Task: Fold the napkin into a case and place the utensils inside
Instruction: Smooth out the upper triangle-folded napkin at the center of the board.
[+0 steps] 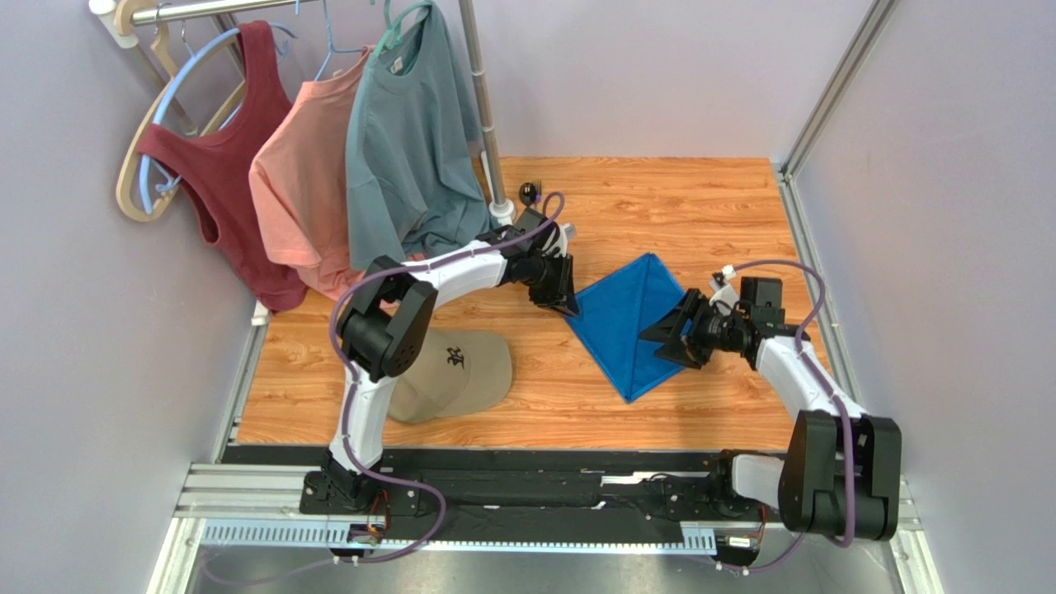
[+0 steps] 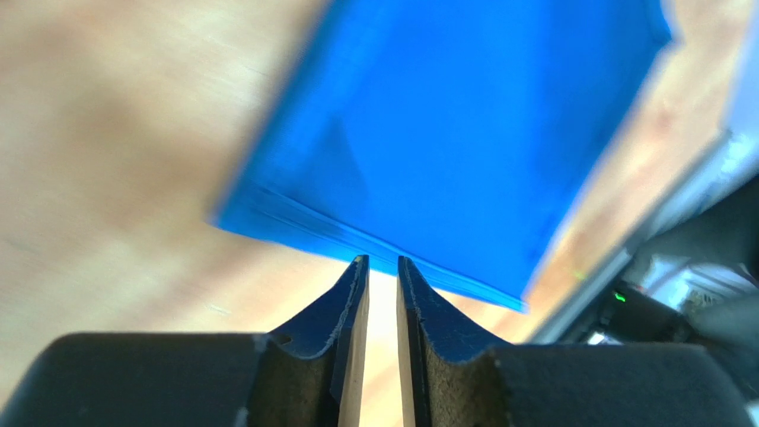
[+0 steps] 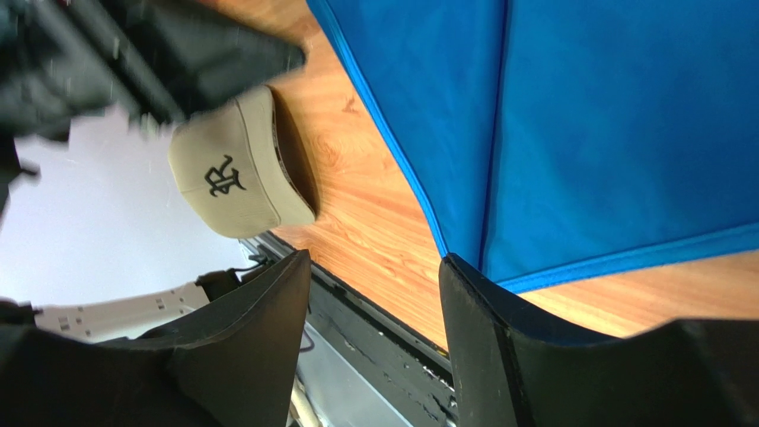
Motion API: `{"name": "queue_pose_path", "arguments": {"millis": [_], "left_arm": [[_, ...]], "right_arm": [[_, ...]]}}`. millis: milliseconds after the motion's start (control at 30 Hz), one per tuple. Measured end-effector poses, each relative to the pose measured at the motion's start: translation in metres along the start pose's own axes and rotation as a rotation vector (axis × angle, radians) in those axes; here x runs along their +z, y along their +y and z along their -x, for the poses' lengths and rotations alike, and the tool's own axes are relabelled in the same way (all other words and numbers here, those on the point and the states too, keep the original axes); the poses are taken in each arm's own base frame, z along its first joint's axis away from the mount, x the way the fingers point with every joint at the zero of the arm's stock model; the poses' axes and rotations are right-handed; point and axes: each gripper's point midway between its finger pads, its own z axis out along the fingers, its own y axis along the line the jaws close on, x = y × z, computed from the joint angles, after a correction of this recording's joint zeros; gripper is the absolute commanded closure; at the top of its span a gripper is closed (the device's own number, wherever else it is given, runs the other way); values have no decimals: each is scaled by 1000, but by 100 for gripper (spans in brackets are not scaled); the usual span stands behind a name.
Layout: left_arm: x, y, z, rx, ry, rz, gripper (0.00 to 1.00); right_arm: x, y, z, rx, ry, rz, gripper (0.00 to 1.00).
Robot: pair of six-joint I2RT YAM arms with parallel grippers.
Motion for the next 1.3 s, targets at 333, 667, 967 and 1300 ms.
{"name": "queue_pose_path", "arguments": {"millis": [333,667,967,1300], "left_arm": [[2,-125,-105,86,3,-361,99],[25,-139,-136,-6,30,-484,100],[35,-138,-125,-26,15,-460,100],[63,-108,-138,-71,55,-367,97]], "right_arm": [[4,-4,25,36,-17,6,39],[8,-6,19,34,-6,37,39],[9,-7,18,33,-9,47,39],[16,-9,17,41,15,55,38]]}}
